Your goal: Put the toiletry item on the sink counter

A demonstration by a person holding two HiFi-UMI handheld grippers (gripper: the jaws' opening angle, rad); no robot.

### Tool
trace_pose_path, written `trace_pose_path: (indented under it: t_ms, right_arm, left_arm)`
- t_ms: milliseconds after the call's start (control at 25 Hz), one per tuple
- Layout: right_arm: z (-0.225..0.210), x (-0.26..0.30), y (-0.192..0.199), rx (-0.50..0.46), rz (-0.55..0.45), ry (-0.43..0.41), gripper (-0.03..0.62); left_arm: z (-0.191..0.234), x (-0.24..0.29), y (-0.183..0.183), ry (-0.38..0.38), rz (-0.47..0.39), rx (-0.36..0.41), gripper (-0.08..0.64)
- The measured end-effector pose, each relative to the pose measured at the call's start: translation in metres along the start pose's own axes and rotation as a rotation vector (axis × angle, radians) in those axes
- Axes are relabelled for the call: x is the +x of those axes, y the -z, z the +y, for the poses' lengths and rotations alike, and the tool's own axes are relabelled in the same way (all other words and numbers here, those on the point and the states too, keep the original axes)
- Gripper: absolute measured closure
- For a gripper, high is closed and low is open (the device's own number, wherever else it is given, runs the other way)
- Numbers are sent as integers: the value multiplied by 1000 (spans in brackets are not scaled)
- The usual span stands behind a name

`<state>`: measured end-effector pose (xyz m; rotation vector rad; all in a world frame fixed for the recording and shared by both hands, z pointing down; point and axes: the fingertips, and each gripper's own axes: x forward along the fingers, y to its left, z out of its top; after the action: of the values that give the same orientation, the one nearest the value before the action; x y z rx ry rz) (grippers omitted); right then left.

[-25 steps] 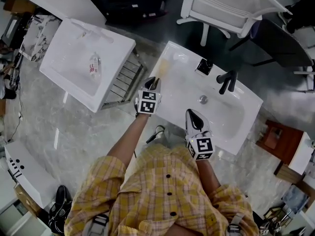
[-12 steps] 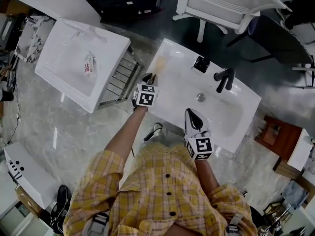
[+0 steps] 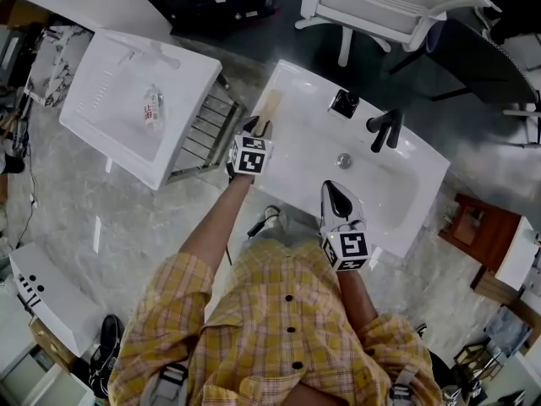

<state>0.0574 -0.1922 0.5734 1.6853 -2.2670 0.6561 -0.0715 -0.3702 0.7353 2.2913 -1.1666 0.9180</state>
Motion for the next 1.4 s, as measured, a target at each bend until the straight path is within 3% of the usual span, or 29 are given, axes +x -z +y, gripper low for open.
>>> trace_pose_path:
  t_ms: [280,920,1400]
  right_arm:
    - [-10,-5,-1,20,-16,8,591]
    - [-1,-20,-14,11,-58,-20,591]
    - [6,-32,-27,7,-87,-32,592]
  left_arm:
    - [-1,-15,-5,-15,-5,-27,433]
    - [-18,-81,-44,-14,-164,-113,433]
    - [-34,-142,-55,-23,-277,-148,503]
